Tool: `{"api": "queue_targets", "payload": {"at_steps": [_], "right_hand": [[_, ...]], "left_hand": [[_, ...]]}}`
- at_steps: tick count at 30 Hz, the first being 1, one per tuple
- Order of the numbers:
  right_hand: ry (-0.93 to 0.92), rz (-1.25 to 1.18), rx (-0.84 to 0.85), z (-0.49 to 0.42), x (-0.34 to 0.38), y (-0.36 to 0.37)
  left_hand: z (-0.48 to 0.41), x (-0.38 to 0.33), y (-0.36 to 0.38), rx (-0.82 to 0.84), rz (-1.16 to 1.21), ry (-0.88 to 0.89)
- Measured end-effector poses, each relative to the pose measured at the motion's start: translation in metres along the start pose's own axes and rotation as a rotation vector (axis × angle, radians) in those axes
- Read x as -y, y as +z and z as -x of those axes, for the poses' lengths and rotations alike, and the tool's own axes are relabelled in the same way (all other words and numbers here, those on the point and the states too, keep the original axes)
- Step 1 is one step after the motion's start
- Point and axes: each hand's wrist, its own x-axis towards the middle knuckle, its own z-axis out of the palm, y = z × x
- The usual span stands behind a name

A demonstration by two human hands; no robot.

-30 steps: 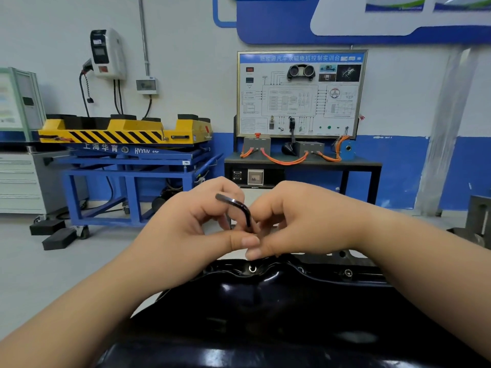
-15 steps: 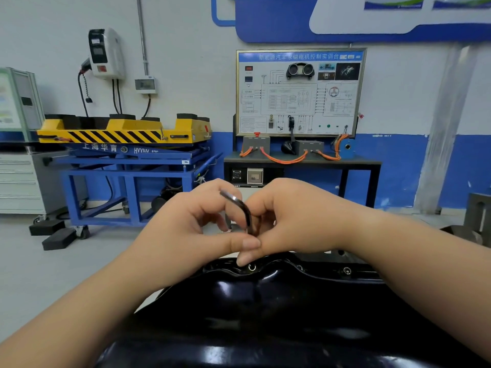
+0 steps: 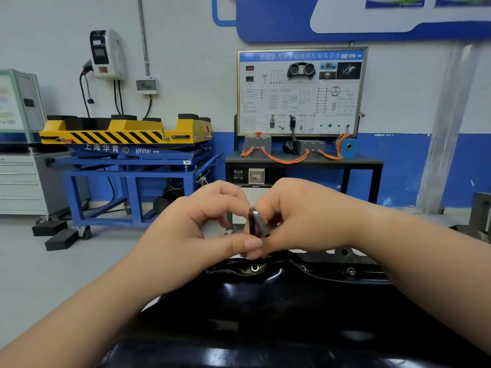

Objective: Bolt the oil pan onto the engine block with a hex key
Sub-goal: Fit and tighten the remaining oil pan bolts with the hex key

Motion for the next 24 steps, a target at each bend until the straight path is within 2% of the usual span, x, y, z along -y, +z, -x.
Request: {"api": "queue_targets", "payload": {"at_steps": [10,17,24], "right_hand": [[-0.018,0.176,-0.034,-0.0022,0.0029,0.0049],[0.024,-0.087,0.113,0.0045,0.0009,-0.0038],[0.048,-0.079,0.023,0.0019,-0.0011,-0.0011]], "left_hand": [[-0.0036,0.0019,0.0015,-0.022,-0.007,-0.026],[-0.0018,0.0006,0.0,0.043,-0.065,-0.012],[-0.0013,-0.0004,-0.0003,0.057,0.027,0.026]]}}
